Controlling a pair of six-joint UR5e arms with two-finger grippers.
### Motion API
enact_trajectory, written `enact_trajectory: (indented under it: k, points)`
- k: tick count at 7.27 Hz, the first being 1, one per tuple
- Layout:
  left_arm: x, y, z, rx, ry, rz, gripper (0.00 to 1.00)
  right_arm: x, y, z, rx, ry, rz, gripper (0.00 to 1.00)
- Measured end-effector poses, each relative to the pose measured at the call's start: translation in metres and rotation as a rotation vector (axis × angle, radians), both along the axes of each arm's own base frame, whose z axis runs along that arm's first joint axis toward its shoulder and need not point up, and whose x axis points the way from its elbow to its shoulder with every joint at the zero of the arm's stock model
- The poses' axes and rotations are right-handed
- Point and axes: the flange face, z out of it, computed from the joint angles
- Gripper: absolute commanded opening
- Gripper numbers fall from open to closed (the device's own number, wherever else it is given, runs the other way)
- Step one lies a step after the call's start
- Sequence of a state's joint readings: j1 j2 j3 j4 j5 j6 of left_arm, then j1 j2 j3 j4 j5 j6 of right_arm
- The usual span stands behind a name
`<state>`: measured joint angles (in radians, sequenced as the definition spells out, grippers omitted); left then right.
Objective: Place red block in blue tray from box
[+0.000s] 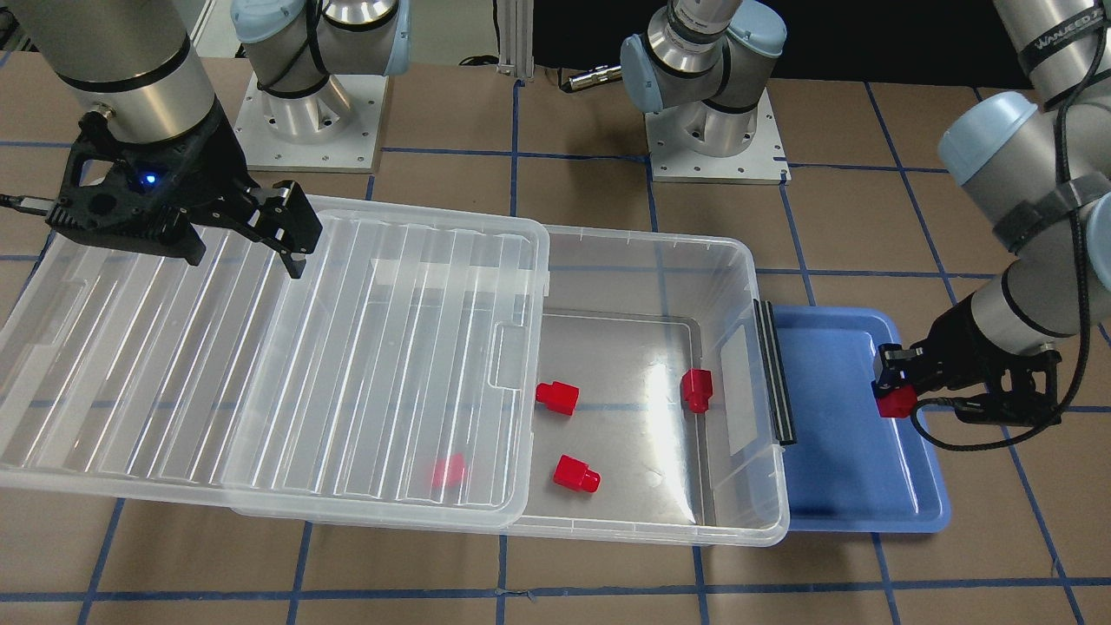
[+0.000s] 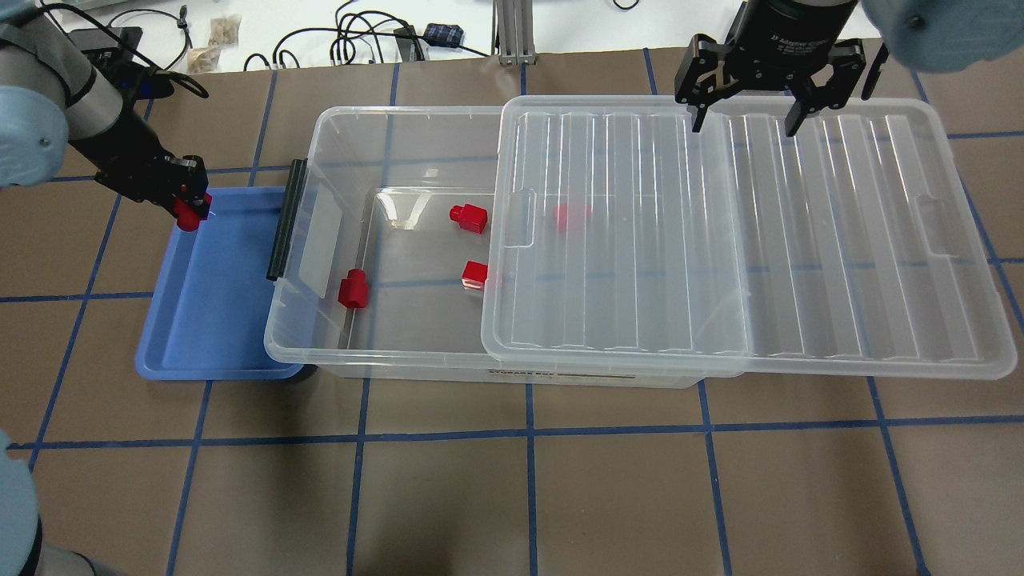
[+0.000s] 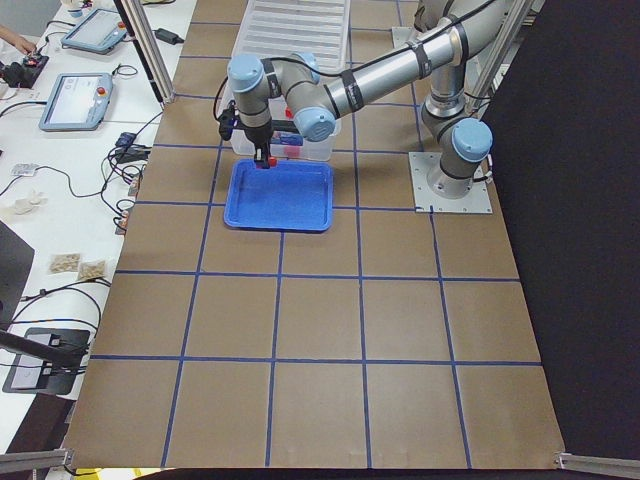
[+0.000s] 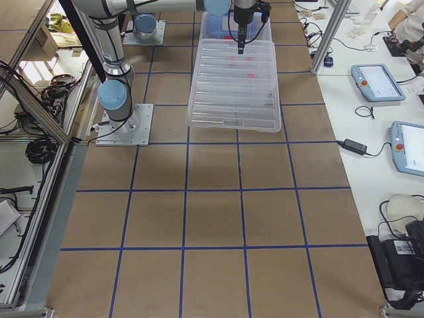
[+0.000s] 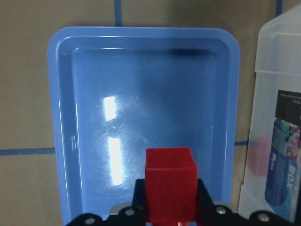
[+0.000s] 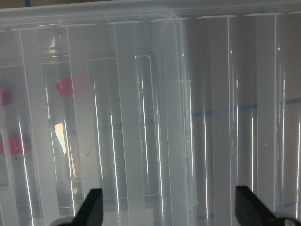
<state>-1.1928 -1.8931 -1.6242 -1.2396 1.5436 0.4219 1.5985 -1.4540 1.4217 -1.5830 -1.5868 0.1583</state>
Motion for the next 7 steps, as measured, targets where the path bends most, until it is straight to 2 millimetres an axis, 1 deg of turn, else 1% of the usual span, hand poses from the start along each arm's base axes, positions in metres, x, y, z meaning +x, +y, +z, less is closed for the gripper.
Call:
enact_trajectory:
  k: [2, 3, 4, 6, 7]
  points:
    - [0.028, -0.002, -0.050, 0.022, 0.014, -0.009, 0.00, 0.000, 0.000, 0.000, 0.000, -0.002, -0.001, 1.00]
    - [0.034, -0.005, -0.070, 0.036, 0.022, -0.010, 0.00, 0.000, 0.000, 0.000, 0.000, -0.001, -0.001, 1.00]
    - [0.037, -0.006, -0.085, 0.051, 0.030, -0.011, 0.00, 0.000, 0.000, 0.000, 0.000, -0.001, -0.001, 1.00]
    - [0.037, -0.007, -0.106, 0.078, 0.046, -0.028, 0.01, 0.000, 0.000, 0.000, 0.000, -0.001, 0.000, 1.00]
    - [0.037, -0.007, -0.114, 0.088, 0.052, -0.048, 0.21, 0.000, 0.000, 0.000, 0.000, -0.001, 0.000, 1.00]
